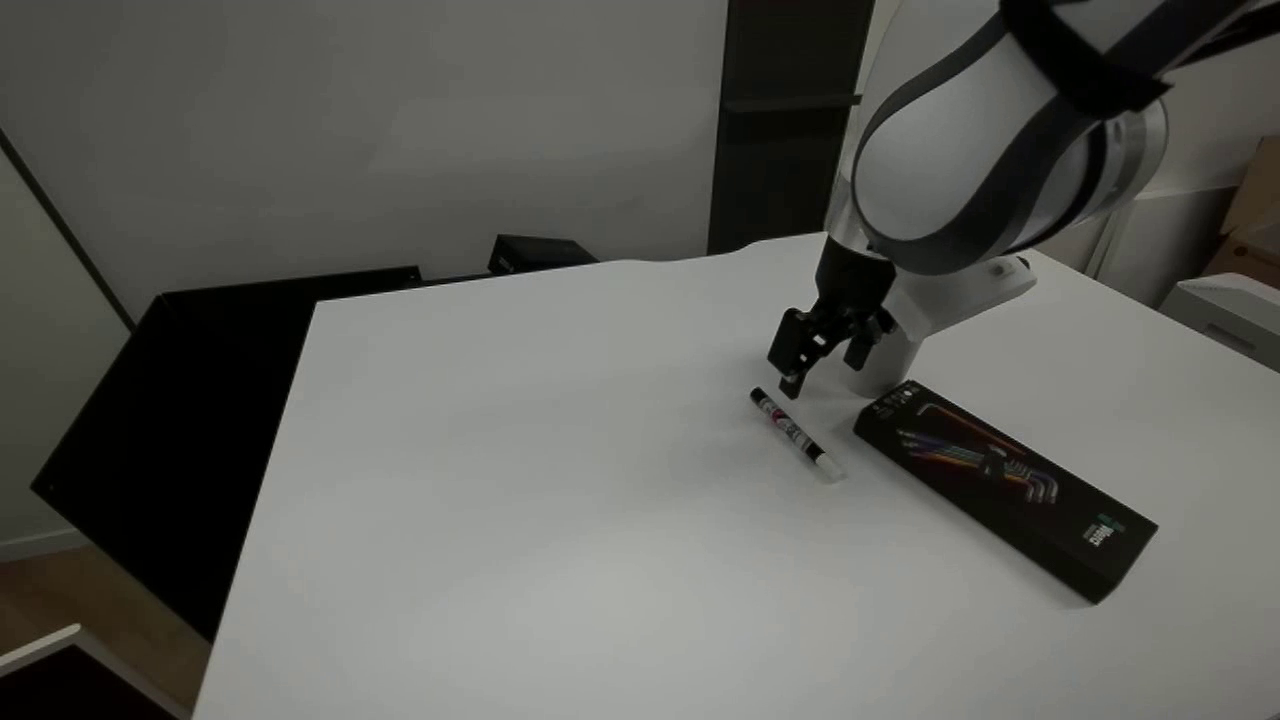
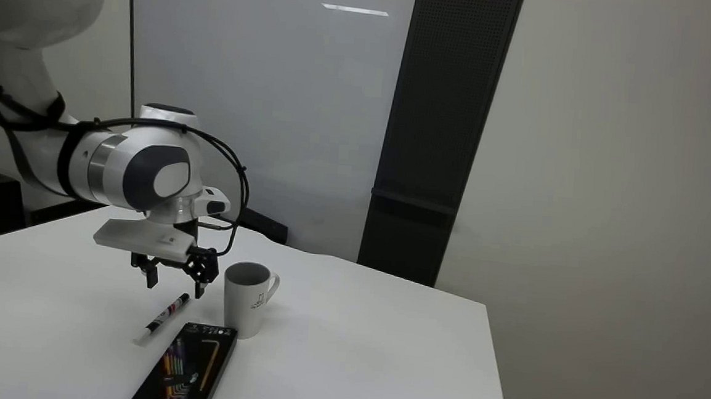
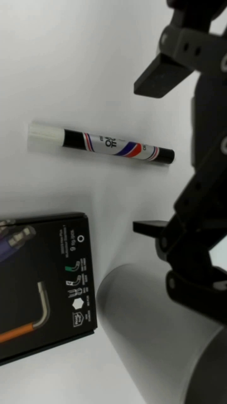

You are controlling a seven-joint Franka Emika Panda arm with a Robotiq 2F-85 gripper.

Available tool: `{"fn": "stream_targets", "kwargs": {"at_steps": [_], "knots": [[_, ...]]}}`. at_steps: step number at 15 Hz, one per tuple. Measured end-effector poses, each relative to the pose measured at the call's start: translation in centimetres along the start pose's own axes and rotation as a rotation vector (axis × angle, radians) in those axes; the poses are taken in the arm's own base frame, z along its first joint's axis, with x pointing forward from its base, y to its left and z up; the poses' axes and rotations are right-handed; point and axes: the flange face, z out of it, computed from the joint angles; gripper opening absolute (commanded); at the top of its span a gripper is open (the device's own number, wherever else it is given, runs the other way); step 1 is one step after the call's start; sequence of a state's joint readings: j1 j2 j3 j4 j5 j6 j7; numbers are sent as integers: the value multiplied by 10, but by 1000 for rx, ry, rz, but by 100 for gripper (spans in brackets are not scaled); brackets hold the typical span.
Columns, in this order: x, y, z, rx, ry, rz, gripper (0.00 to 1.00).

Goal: Put the pen in the mug

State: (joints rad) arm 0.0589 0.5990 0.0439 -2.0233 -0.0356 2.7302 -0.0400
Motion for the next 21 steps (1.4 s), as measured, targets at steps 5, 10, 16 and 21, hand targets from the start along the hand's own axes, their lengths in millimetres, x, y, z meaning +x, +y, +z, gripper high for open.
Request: {"fn": "stream_targets", "kwargs": {"at_steps": [5,10,16,21], "knots": [[-1,-4,18,4,-20,-3,100],[3,-11,31,7,-29,2,100],[9,-21,42,9,-43,12,100],[10,-28,52,16,-61,32,100]]}}
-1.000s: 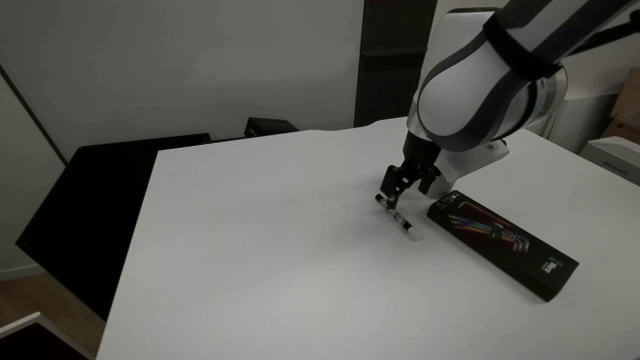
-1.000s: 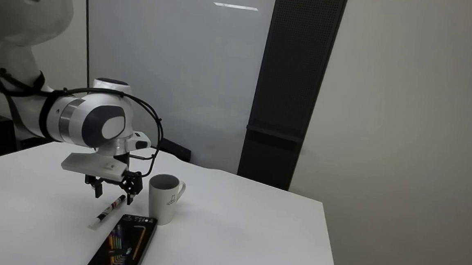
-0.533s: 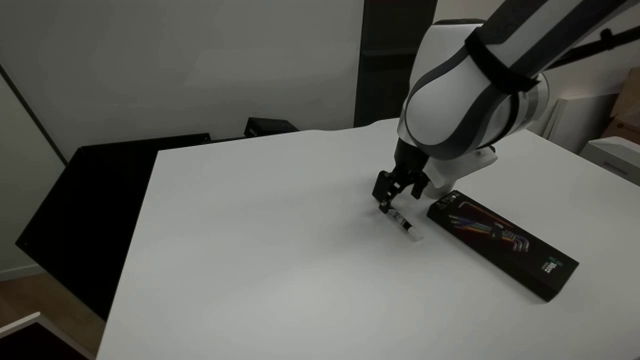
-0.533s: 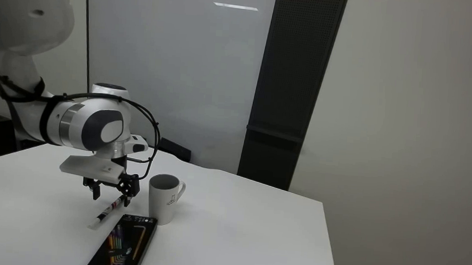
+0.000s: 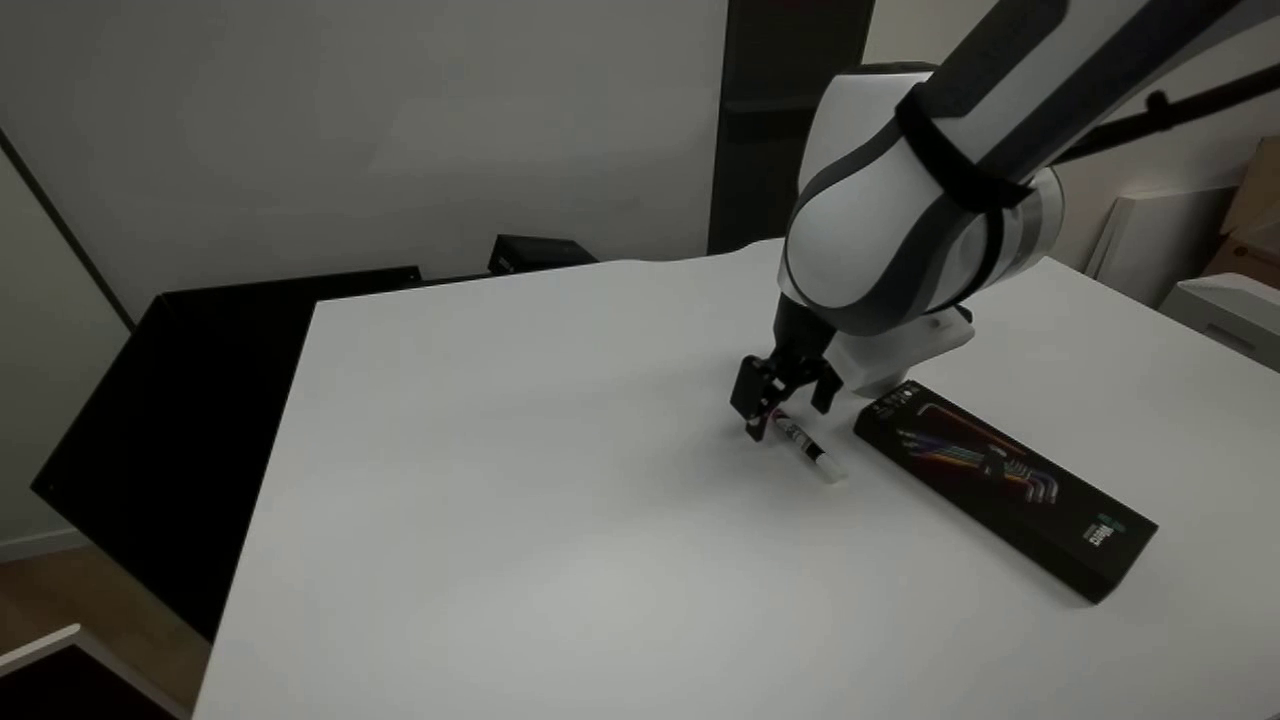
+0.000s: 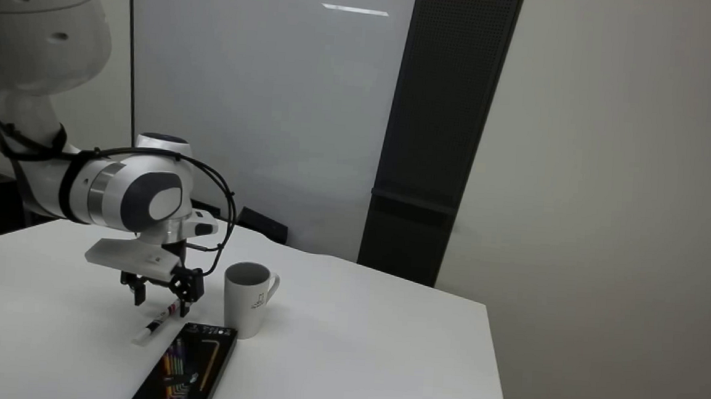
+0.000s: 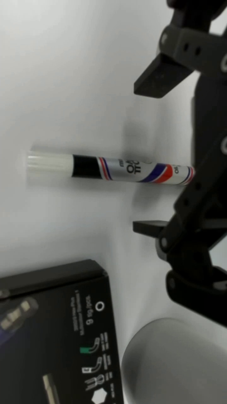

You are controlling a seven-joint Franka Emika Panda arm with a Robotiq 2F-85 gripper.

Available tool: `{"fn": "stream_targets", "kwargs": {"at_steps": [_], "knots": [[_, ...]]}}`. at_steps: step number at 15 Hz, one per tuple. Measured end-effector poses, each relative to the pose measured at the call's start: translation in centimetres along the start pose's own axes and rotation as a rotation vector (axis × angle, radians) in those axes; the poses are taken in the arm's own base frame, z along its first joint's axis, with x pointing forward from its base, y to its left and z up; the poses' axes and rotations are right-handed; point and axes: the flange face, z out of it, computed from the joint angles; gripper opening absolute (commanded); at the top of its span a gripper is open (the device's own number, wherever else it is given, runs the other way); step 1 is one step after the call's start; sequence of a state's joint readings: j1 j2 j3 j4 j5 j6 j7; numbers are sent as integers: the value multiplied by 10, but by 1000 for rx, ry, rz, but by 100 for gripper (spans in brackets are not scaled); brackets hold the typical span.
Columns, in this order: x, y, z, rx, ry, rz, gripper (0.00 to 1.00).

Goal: Put the pen in the mug

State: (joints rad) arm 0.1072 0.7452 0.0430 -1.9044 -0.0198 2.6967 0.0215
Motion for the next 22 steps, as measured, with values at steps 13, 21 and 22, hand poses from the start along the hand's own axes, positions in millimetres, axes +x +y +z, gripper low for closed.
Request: {"fn": "stream_targets", "kwargs": {"at_steps": [13,21,22], "knots": [[2,-3,9,-35,-3,42,31],[9,-3,3,-50,9,63,7],[13,0,-1,-52,15,67,7]]}}
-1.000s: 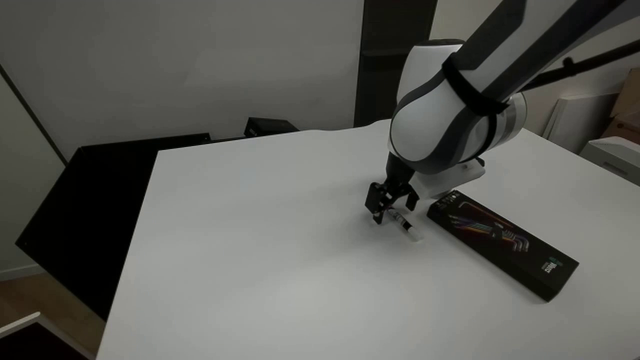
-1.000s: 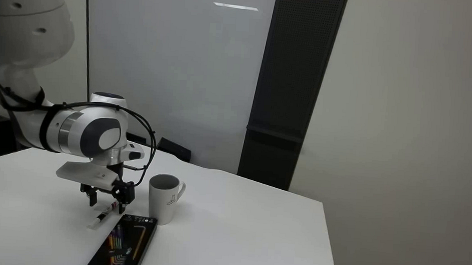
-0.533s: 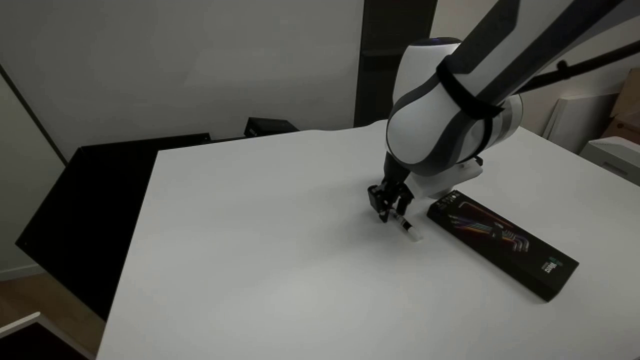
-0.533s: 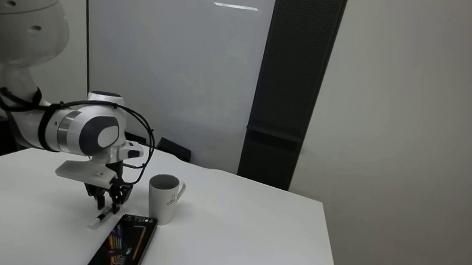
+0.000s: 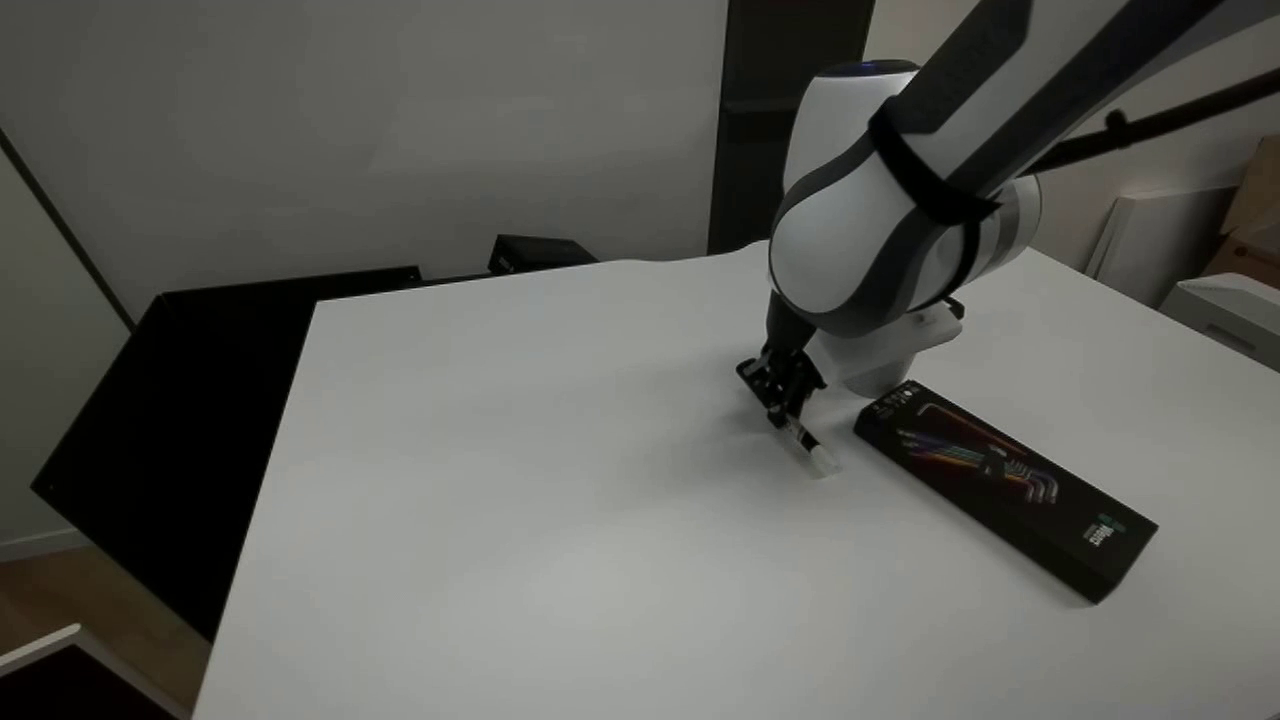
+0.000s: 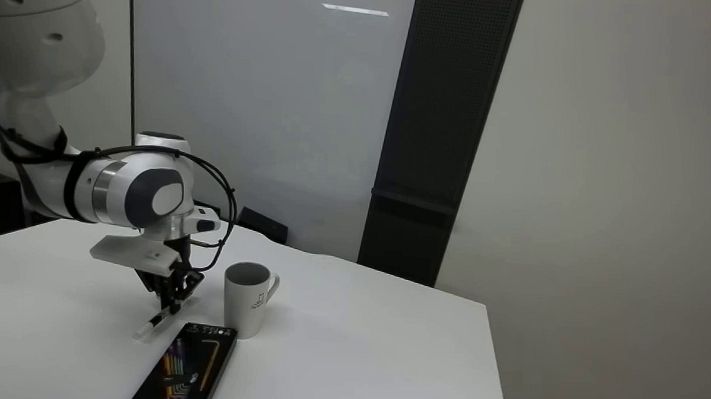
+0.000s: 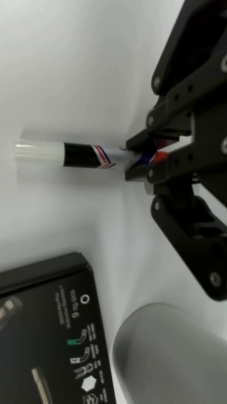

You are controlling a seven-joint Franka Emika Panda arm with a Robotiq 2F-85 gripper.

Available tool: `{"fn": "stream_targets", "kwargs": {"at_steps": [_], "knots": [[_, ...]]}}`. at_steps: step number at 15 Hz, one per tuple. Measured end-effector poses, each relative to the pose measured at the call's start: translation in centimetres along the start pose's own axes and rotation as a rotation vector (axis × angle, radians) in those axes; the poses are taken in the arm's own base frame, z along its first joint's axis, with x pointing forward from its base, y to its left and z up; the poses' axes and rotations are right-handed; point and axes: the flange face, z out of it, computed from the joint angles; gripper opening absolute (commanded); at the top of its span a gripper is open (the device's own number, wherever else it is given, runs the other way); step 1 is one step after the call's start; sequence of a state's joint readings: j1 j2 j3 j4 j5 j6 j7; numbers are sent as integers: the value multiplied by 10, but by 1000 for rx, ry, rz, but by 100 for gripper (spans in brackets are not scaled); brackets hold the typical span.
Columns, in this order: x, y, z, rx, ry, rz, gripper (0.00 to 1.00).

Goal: Put the pen in the mug

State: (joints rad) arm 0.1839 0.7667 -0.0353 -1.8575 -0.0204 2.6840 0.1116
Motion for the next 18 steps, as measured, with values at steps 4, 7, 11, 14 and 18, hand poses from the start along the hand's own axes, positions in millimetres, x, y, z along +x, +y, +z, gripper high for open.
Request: {"fn": "stream_targets", "kwargs": {"at_steps": [4,7,11,14,18], "knots": [[25,10,-46,7,56,25,7],[39,17,-91,21,114,58,7],[46,20,-142,71,145,196,7],[47,32,-176,124,171,316,7],[35,67,-215,204,225,462,7]]}}
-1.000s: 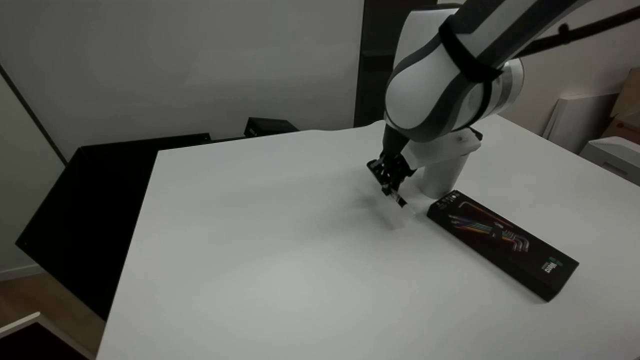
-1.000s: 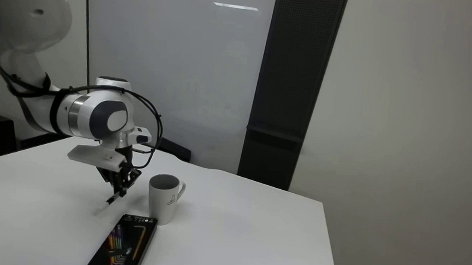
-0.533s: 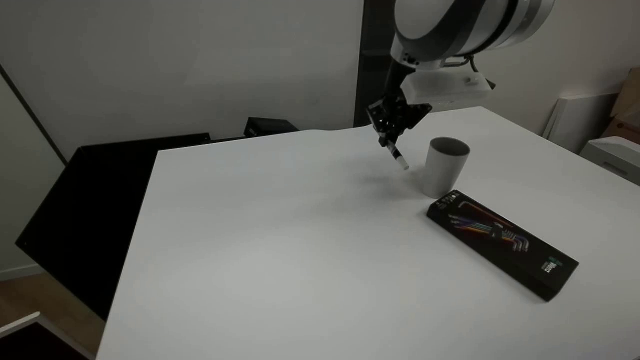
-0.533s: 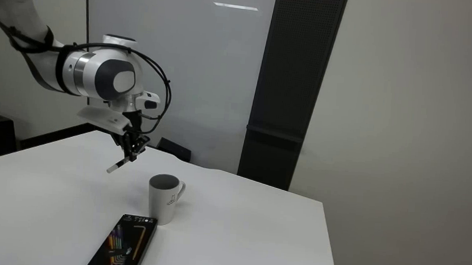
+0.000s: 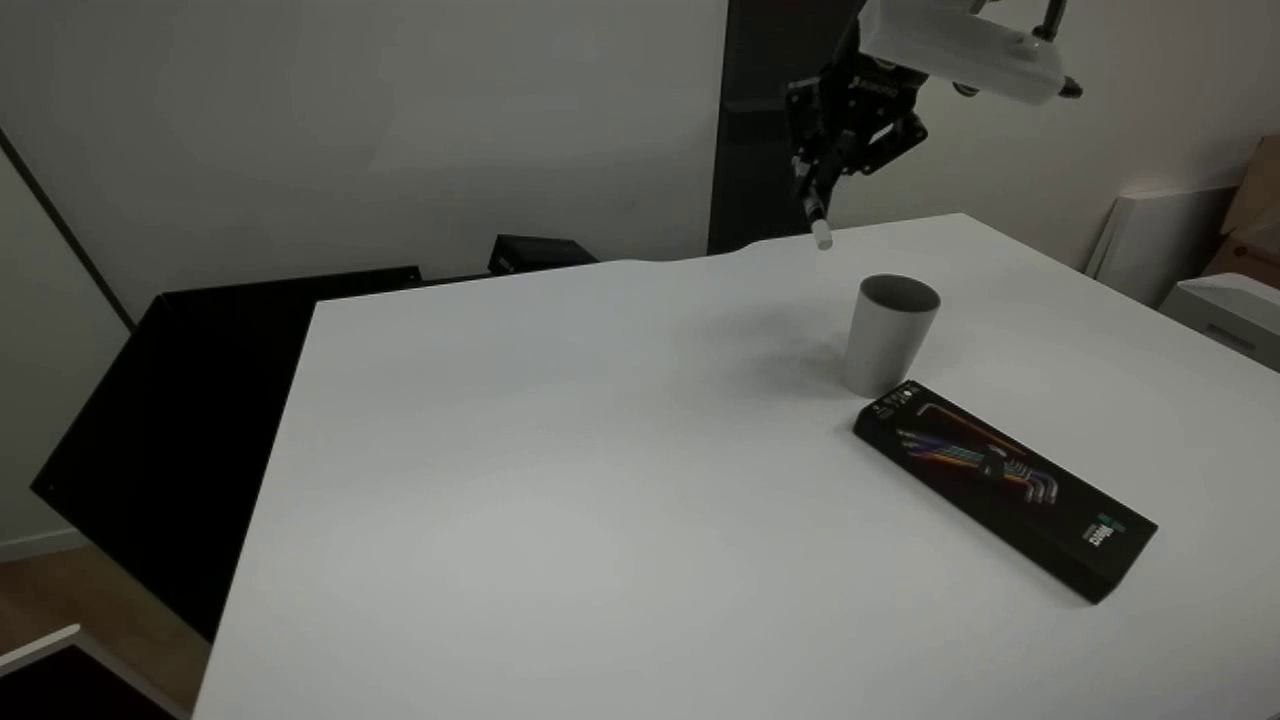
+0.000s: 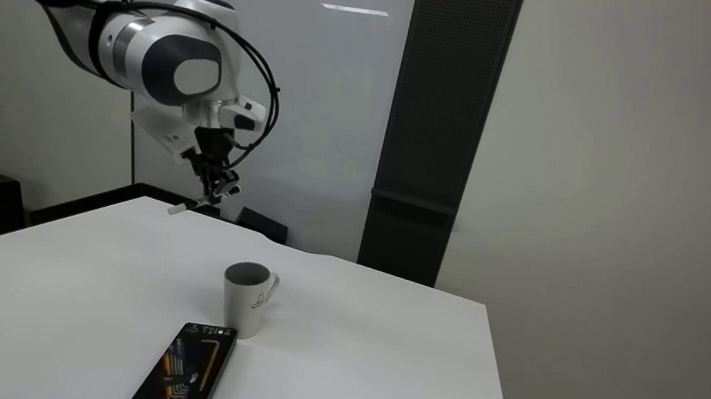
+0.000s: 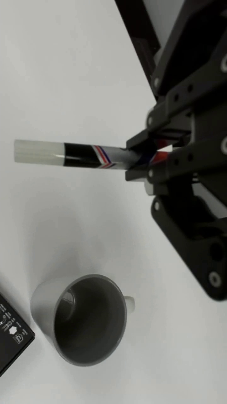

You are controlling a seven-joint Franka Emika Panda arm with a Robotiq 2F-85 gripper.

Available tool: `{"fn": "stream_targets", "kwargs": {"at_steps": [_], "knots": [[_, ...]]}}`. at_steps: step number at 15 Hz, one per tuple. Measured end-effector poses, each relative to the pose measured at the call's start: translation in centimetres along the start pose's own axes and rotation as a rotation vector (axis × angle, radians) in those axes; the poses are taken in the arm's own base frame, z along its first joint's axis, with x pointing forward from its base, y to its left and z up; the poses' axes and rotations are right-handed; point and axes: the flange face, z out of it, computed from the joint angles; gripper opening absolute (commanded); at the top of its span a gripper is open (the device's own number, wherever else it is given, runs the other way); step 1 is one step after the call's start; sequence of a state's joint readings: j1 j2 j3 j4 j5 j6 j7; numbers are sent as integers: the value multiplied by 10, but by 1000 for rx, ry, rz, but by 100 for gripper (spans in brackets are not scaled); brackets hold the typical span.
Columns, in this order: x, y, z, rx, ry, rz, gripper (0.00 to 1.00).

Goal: Put the pen in the mug

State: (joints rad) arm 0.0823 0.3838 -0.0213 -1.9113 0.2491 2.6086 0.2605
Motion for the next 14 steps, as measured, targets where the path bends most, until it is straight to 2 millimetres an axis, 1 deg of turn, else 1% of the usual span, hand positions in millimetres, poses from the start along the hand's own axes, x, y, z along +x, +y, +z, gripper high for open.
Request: {"fn": "stream_targets", "kwargs": {"at_steps": [3,5,9,11,13,14], "knots": [[7,27,-27,9,158,51,7],[5,47,-34,-16,268,59,7],[-4,97,-26,-115,424,70,7],[-3,123,-19,-172,469,84,7],[-1,139,-13,-231,507,91,7],[-1,141,-10,-256,524,92,7]]}}
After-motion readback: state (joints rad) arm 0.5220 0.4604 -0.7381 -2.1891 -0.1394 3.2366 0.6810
